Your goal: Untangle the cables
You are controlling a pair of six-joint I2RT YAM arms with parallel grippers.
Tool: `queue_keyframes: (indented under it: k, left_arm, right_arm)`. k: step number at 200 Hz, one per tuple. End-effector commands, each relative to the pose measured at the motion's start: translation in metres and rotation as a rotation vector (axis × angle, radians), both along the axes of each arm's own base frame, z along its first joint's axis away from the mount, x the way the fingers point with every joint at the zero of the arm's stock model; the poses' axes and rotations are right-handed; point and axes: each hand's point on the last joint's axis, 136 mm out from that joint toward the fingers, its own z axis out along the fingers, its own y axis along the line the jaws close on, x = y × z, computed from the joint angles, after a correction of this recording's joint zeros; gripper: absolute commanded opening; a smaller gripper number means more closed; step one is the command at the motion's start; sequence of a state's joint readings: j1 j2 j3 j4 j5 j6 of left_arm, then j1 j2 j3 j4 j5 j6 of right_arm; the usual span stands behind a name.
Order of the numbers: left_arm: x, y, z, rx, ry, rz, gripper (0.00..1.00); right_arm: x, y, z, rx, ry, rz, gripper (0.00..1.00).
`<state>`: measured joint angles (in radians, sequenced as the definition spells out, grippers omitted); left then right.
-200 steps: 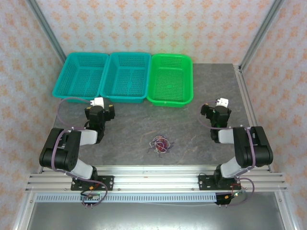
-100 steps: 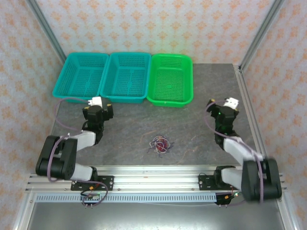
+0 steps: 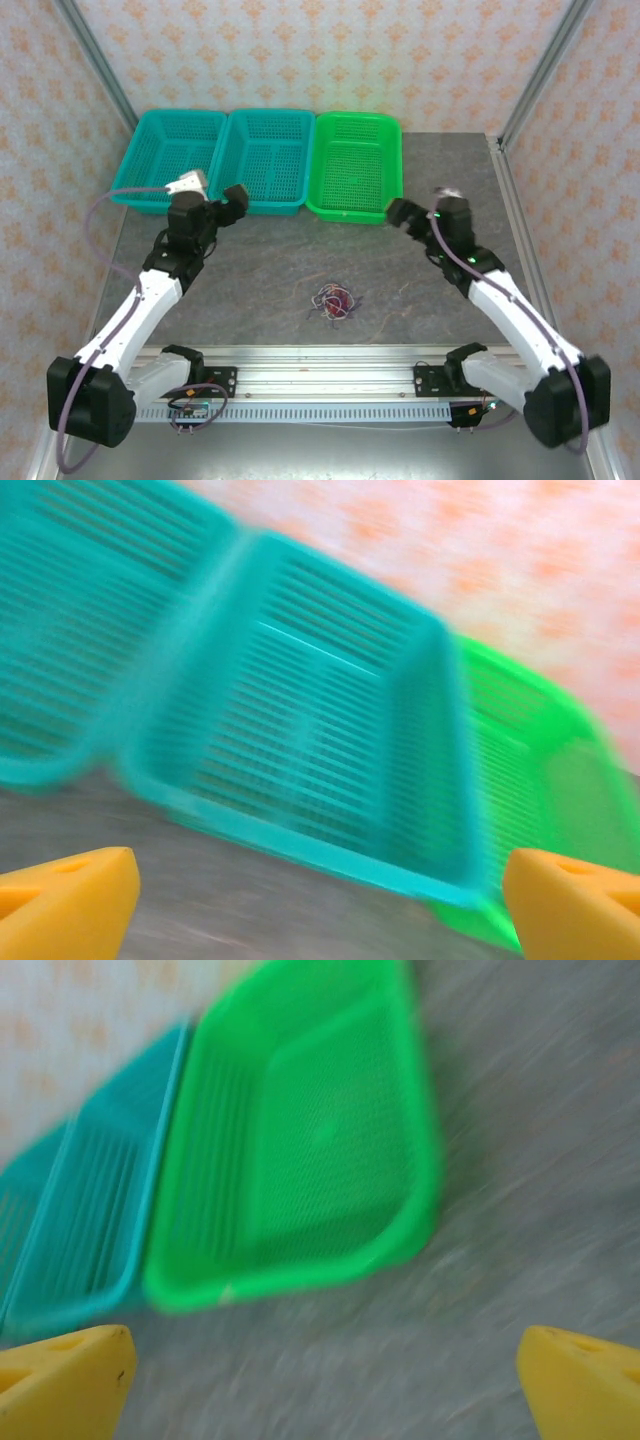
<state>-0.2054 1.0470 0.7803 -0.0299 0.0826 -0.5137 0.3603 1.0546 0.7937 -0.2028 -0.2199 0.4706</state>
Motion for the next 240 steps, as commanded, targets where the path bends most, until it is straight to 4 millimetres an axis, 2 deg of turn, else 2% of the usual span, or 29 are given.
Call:
queue_keyframes:
  k: [1, 6, 9, 33, 58, 84, 105, 121, 144, 167, 178, 194, 240]
  left_arm:
    - [-0.044, -0.068, -0.053, -0.258, 0.336, -0.198, 0.86]
    - [-0.049, -0.078, -0.057, -0.293, 0.364, -0.227, 0.84]
    - [-0.053, -0.084, -0.061, -0.31, 0.383, -0.241, 0.82]
    - [-0.085, -0.117, -0.09, -0.367, 0.53, -0.321, 0.74]
    - [-0.126, -0.141, -0.11, -0.316, 0.617, -0.417, 0.69]
    - [-0.162, -0.157, -0.13, -0.234, 0.635, -0.578, 0.66]
    - [-0.184, -0.149, -0.154, -0.013, 0.639, -0.671, 0.63]
    - [-0.189, -0.154, -0.168, 0.049, 0.667, -0.743, 0.6]
    - [-0.194, -0.18, -0.18, 0.11, 0.69, -0.853, 0.58]
    - [-0.19, -0.186, -0.196, 0.245, 0.705, -0.842, 0.51]
    - [-0.189, -0.191, -0.203, 0.254, 0.719, -0.854, 0.46]
    - [-0.188, -0.199, -0.209, 0.249, 0.73, -0.861, 0.43]
    - [-0.179, -0.192, -0.218, 0.343, 0.714, -0.808, 0.33]
  right_arm:
    - [-0.041, 0.053, -0.03, -0.047, 0.249, 0.255, 0.98]
    - [-0.046, 0.061, -0.031, -0.056, 0.264, 0.29, 0.98]
    - [-0.049, 0.066, -0.041, -0.075, 0.301, 0.31, 0.98]
    - [-0.07, 0.098, -0.062, -0.137, 0.376, 0.44, 0.98]
    - [-0.089, 0.109, -0.086, -0.155, 0.456, 0.521, 0.99]
    - [-0.106, 0.113, -0.105, -0.126, 0.523, 0.578, 0.98]
    - [-0.117, 0.126, -0.112, -0.07, 0.553, 0.641, 0.97]
    - [-0.12, 0.132, -0.117, -0.057, 0.571, 0.657, 0.97]
    - [-0.117, 0.133, -0.125, -0.076, 0.592, 0.643, 0.95]
    - [-0.115, 0.131, -0.129, -0.083, 0.597, 0.625, 0.95]
    - [-0.116, 0.131, -0.131, -0.082, 0.603, 0.619, 0.94]
    - [-0.117, 0.129, -0.132, -0.085, 0.615, 0.612, 0.94]
    - [-0.116, 0.129, -0.133, -0.092, 0.625, 0.603, 0.93]
